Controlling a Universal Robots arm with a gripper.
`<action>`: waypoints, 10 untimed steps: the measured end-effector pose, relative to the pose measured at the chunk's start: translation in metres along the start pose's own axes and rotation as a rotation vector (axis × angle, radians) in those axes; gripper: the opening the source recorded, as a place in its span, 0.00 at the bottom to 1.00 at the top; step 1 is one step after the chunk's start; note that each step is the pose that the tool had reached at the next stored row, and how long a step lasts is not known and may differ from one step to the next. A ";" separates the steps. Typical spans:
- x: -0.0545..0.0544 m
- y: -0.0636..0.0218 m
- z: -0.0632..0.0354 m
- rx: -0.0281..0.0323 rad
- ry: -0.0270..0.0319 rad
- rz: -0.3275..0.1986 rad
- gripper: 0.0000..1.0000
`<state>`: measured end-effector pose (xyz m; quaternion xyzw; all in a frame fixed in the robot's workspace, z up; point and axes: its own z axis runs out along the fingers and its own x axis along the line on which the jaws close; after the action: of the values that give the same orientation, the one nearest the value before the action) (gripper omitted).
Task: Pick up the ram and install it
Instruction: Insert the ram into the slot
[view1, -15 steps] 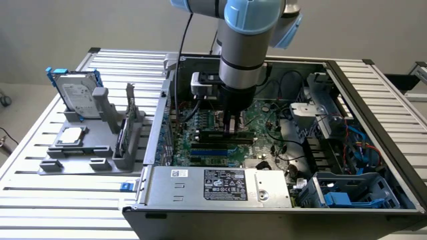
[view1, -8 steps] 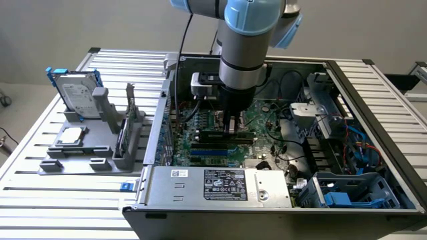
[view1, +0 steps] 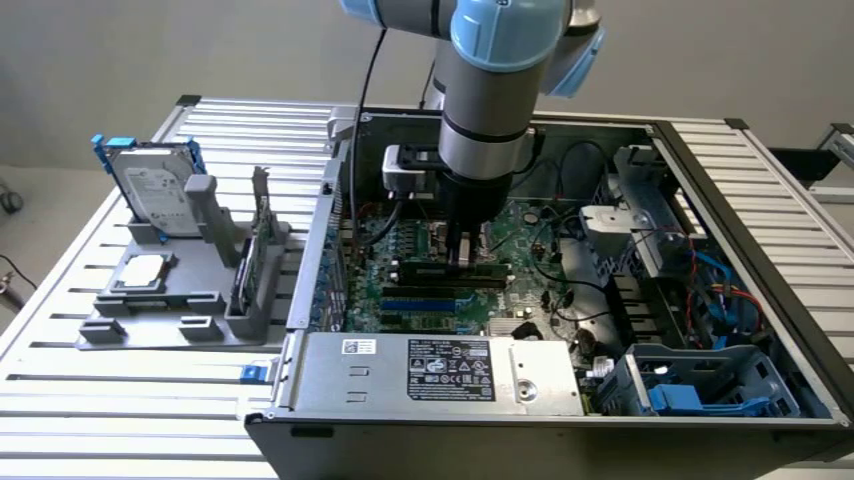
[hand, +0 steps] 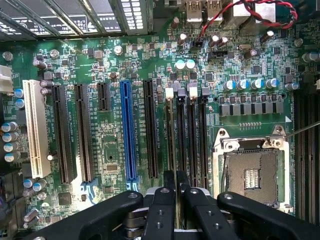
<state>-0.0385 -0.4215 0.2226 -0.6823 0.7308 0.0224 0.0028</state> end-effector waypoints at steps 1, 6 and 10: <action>0.000 -0.0003 0.0000 -0.0001 -0.0002 0.000 0.14; 0.000 -0.0005 0.0011 -0.0002 -0.0005 0.000 0.14; 0.000 -0.0005 0.0018 -0.0007 -0.0003 0.000 0.14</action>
<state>-0.0381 -0.4215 0.2208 -0.6822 0.7308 0.0228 0.0027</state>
